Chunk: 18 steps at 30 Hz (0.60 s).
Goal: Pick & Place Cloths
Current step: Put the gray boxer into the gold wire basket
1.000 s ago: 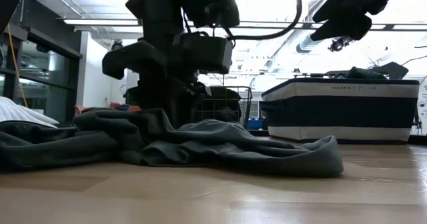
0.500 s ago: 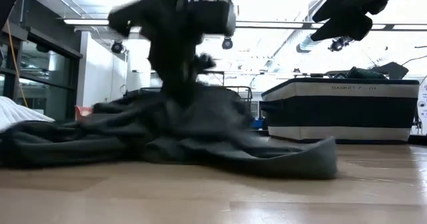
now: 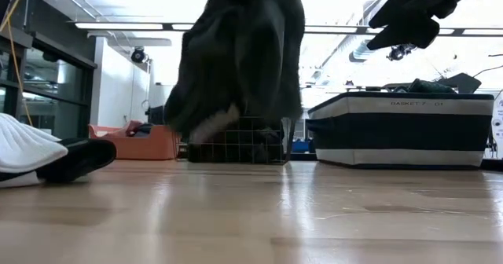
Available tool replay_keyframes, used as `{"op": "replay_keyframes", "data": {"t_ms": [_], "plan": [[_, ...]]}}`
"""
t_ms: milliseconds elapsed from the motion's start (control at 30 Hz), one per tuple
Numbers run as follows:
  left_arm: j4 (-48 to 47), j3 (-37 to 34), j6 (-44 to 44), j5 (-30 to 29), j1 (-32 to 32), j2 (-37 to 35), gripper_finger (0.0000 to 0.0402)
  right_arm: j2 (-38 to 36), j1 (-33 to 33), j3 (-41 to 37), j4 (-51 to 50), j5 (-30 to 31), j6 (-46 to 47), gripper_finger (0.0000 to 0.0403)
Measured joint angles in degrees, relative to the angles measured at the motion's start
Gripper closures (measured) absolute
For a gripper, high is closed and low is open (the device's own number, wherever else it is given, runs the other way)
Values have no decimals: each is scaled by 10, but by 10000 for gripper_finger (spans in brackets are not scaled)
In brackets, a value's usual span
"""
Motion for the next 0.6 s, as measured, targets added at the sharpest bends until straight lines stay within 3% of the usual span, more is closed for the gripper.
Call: {"op": "replay_keyframes", "data": {"t_ms": [133, 367, 467, 600], "plan": [[-12, 40, 0, -158, -3, 0, 396, 0, 0, 0, 0, 0, 0, 144], [-17, 59, 5, -363, 17, 0, 396, 0, 0, 0, 0, 0, 0, 144], [-18, 59, 2, -412, 40, 0, 396, 0, 0, 0, 0, 3, 0, 144], [-18, 59, 17, -413, 86, 0, 396, 0, 0, 0, -1, 8, -2, 144]]}}
